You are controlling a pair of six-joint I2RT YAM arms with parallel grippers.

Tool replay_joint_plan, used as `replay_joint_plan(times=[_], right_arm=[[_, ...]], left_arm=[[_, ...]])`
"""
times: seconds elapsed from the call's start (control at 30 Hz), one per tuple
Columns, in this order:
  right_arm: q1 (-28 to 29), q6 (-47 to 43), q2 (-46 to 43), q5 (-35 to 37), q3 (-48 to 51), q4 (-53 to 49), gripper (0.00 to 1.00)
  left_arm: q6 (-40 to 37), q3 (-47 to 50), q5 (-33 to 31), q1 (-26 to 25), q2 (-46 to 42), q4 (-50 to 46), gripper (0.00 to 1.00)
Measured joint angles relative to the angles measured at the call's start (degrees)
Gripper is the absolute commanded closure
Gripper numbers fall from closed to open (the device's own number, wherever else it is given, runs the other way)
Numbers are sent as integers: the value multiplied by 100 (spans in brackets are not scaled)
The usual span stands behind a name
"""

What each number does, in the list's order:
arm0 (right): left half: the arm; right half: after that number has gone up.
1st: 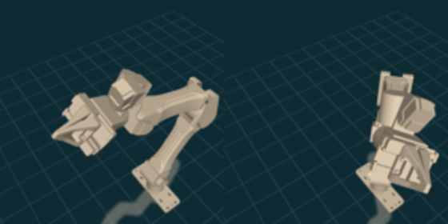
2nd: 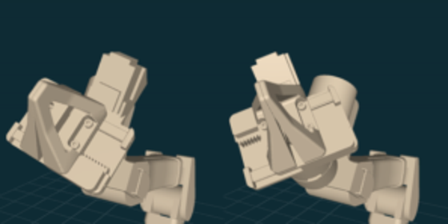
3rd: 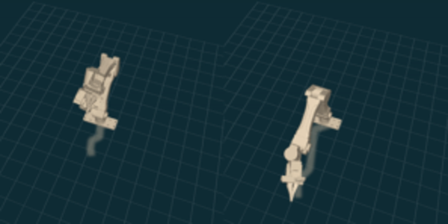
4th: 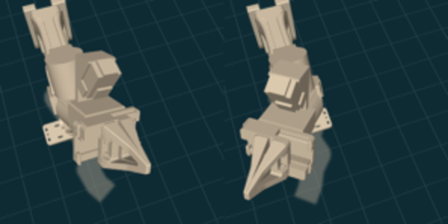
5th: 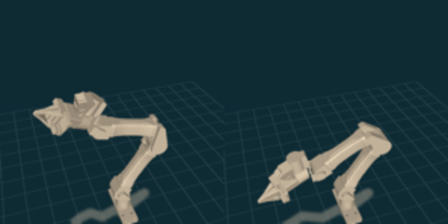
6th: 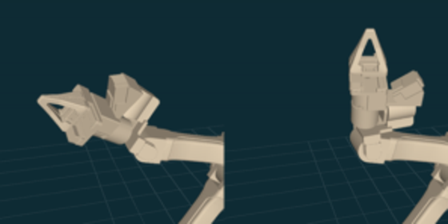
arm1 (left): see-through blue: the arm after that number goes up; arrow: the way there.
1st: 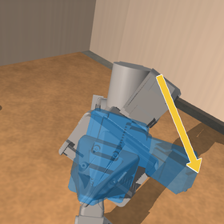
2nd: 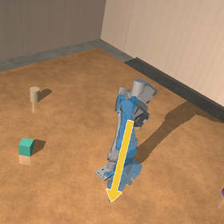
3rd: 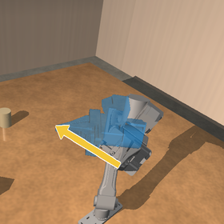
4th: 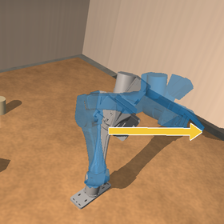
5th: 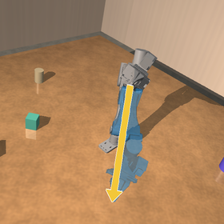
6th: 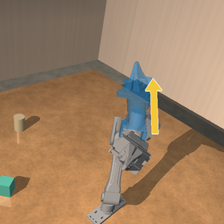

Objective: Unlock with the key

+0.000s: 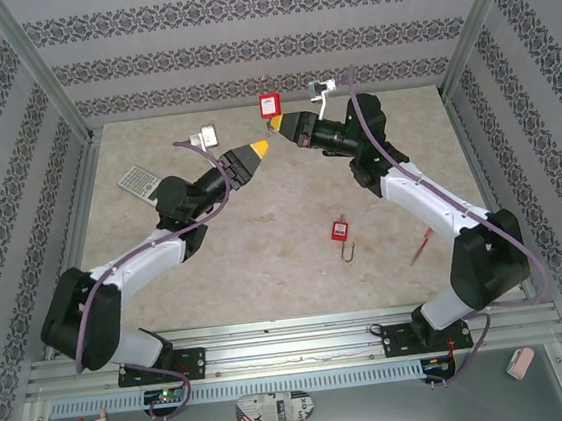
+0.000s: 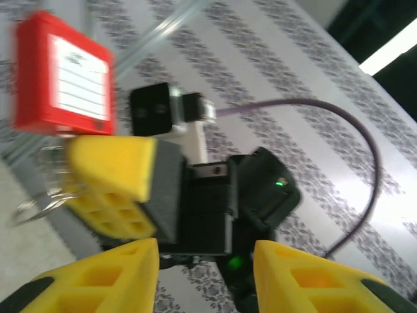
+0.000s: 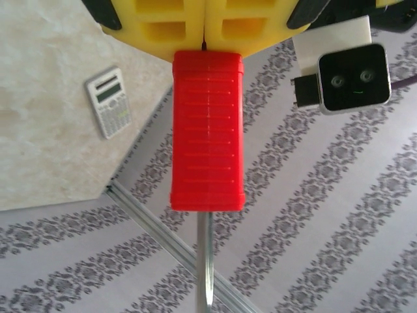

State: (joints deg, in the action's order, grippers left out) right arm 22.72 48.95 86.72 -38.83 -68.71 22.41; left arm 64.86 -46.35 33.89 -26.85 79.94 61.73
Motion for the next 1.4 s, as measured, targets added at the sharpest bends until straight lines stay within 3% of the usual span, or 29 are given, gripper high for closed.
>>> replay_joint_plan(times=[0.23, 0.5, 0.63, 0.93, 1.17, 1.4], right_arm=[[210, -1467, -518, 800, -107, -1526, 100], [1176, -3171, -605, 2203, -378, -2844, 100], [1351, -3652, -605, 2647, -378, -3163, 100], [1423, -4037, -605, 2916, -378, -3425, 100], [1543, -4087, -605, 2898, -380, -3563, 100], [1648, -4170, -603, 2889, -411, -3692, 100]], left_arm=[[-531, -527, -544, 15, -1176, -2566, 37], [-752, -1366, -1021, -76, -883, -4723, 36], [-745, -1478, -1209, -144, -737, -5418, 35], [-636, -1405, -1464, -160, -728, -5737, 35], [-483, -1287, -1467, -254, -442, -5331, 35], [-374, -1237, -1471, -319, -348, -5077, 46]])
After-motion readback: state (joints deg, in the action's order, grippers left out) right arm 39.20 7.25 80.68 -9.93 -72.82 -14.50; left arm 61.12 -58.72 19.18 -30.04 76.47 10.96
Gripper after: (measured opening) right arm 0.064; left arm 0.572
